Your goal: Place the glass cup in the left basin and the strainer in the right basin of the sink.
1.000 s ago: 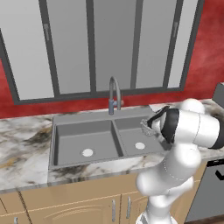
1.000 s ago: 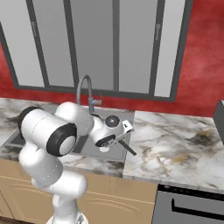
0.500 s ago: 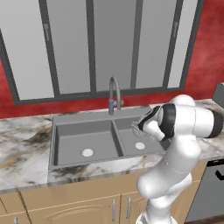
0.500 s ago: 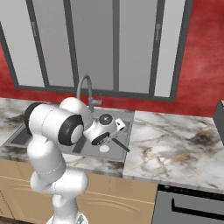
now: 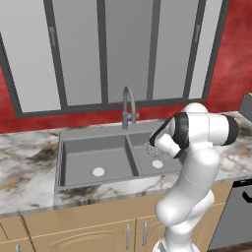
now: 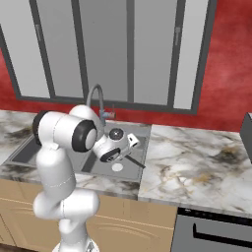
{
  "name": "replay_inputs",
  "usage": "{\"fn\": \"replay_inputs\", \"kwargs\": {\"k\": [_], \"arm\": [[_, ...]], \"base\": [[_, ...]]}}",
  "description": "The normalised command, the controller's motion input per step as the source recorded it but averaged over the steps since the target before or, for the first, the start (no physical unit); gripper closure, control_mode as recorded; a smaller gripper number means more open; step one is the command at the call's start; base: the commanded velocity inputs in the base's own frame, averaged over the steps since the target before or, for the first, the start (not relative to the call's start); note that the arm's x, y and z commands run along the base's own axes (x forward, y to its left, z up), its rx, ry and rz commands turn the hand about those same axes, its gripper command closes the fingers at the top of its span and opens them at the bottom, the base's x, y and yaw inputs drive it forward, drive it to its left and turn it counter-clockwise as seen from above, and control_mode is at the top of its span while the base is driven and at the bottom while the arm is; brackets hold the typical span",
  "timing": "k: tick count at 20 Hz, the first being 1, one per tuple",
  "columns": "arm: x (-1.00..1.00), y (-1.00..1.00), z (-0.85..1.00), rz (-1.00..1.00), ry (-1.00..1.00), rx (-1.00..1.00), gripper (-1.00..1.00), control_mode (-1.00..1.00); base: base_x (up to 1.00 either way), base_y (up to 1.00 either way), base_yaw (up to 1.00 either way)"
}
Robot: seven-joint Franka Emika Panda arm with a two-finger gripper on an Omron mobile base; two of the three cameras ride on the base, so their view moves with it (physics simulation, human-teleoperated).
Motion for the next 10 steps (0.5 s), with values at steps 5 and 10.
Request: {"fn": "replay_inputs", "kwargs": {"k": [5, 10], "arm": [[0.01, 0.41, -0.45, 0.00, -0.02, 0.00, 1.00, -1.00], [0.00, 0.50, -0.53, 0.00, -0.03, 0.00, 1.00, -1.00]], "base": [[0.00, 0.00, 0.00], [0.00, 0.00, 0.00]]}}
